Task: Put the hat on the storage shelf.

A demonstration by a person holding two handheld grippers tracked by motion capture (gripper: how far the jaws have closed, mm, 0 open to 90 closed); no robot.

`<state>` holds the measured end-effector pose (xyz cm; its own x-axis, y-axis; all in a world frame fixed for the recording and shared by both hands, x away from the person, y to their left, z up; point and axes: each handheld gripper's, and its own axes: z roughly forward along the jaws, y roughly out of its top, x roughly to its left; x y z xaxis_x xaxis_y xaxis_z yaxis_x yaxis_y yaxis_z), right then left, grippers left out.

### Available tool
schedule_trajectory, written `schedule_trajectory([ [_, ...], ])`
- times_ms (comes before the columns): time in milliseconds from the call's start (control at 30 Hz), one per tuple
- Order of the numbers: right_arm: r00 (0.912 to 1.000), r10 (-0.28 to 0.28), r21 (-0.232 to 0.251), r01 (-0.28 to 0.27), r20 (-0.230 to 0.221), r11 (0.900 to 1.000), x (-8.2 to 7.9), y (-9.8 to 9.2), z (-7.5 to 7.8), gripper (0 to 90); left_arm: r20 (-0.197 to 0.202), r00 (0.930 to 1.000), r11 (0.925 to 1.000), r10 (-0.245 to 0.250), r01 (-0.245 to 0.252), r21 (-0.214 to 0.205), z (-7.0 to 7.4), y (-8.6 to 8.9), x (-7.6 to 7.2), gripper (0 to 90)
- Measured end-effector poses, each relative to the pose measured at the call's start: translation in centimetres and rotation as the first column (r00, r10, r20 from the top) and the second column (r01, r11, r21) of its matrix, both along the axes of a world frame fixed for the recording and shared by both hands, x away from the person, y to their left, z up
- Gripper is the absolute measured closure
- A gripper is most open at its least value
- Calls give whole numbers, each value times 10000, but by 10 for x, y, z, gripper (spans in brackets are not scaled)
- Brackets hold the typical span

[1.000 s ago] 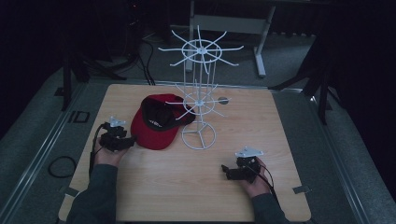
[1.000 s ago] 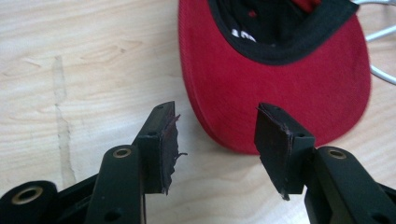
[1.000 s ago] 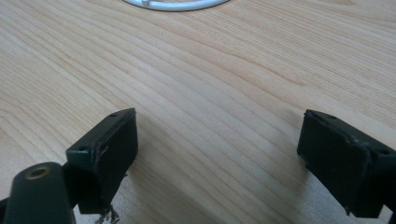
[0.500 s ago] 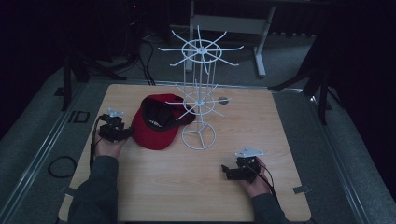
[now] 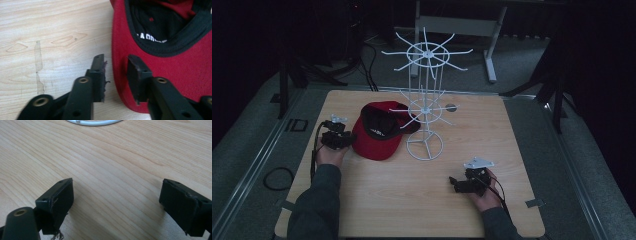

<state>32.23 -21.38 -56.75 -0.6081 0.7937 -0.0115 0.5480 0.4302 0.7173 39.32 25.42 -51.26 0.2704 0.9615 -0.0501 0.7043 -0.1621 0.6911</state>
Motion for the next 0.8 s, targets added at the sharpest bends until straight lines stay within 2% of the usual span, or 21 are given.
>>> schedule_trajectory([
  [133, 10000, 0, 0, 0, -2, 10000, 0, 0, 0, 121, 159, 9998, 9998, 133, -135, 143, -1, 1, -3, 724],
  [267, 10000, -1, 2, 1, -1, 10000, 0, 0, 0, 121, 382, 9987, 9992, 345, -337, -225, 1, 8, -4, 657],
  [400, 10000, -3, 1, 3, -2, 10000, 0, 0, 0, 121, 266, 9996, 9991, 67, -56, -422, -1, 8, -2, 604],
  [433, 10000, 0, -1, 0, -1, 10000, 0, 0, 0, 121, 188, 9997, 9990, -124, 132, -427, -3, 5, -2, 619],
  [533, 10000, 0, -2, 0, 2, 10000, 0, 0, 0, 121, 305, 9993, 9994, -225, 233, -272, -2, 0, -5, 760],
  [600, 10000, -3, 1, 3, -3, 10000, 0, 0, 0, 121, 355, 9987, 9979, -369, 388, -527, 0, -1, -8, 782],
  [700, 10000, 1, -2, -1, 1, 10000, 0, 0, 0, 121, 349, 9984, 9978, -434, 451, -491, 3, -3, -17, 793],
  [800, 10000, -2, 0, 2, -2, 10000, 0, 0, 0, 121, 287, 9972, 9950, -687, 706, -712, 4, -5, -26, 794],
])
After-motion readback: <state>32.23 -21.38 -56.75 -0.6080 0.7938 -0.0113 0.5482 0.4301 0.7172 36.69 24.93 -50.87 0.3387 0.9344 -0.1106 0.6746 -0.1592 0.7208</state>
